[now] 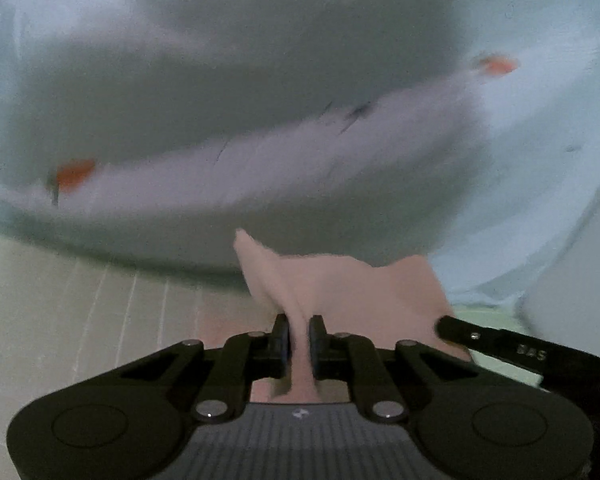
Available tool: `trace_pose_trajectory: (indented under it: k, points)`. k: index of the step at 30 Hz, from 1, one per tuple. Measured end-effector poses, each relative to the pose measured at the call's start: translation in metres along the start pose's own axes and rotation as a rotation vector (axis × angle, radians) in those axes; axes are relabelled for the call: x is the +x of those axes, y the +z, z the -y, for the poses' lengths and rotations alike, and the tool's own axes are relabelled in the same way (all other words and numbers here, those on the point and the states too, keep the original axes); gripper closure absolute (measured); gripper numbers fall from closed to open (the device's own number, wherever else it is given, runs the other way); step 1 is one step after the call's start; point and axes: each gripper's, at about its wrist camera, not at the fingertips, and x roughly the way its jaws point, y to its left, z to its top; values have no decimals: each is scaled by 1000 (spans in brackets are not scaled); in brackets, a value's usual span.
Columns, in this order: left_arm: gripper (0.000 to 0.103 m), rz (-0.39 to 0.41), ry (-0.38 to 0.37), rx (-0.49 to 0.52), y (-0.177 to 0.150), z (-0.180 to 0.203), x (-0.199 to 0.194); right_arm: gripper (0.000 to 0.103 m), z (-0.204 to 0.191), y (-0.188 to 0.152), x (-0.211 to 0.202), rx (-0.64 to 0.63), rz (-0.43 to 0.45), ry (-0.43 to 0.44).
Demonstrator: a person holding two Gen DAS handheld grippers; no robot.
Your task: Fold clothes
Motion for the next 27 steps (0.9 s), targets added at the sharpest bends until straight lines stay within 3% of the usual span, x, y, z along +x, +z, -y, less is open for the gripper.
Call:
trace_pose_trajectory:
  k: [3,5,8,10,12,15,17,18,19,21,23,27]
  points:
    - [89,-125,105,-56,-17,-15,46,96,8,-21,41,-18,-115,-99]
    - [84,-148,112,-96,-28,-24,53,93,11,-36,57,-36,-177,-143]
    - [82,-149,115,-112,-37,-29,57,90,11,-46,57,-62,-159,-160]
    - [78,-162,129,-112,-36,-30,61,71,10,-46,59,-59,-155,-179]
    - [67,-170,155,-122,-33,-32,60,58,14,-44,59,-37,-171,-216]
    - [54,-180,164,-153,-26,-39,50,55,20,-39,50,18,-188,-204]
    - [45,-173,135,-187,-23,-46,38,42,23,-36,42,59,-193,-177]
    - [39,-167,111,-207,-22,-49,30,29,25,-35,38,80,-196,-164]
    - [35,-161,87,-227,-22,-53,23,22,25,-36,34,96,-196,-149]
    - [24,-159,41,-260,-21,-58,17,21,25,-37,30,122,-201,-115]
    - [21,-167,-1,-287,-21,-61,18,18,23,-41,34,142,-226,-88]
    - [21,-256,-16,-269,-24,-54,38,18,21,-48,46,183,-283,-64]
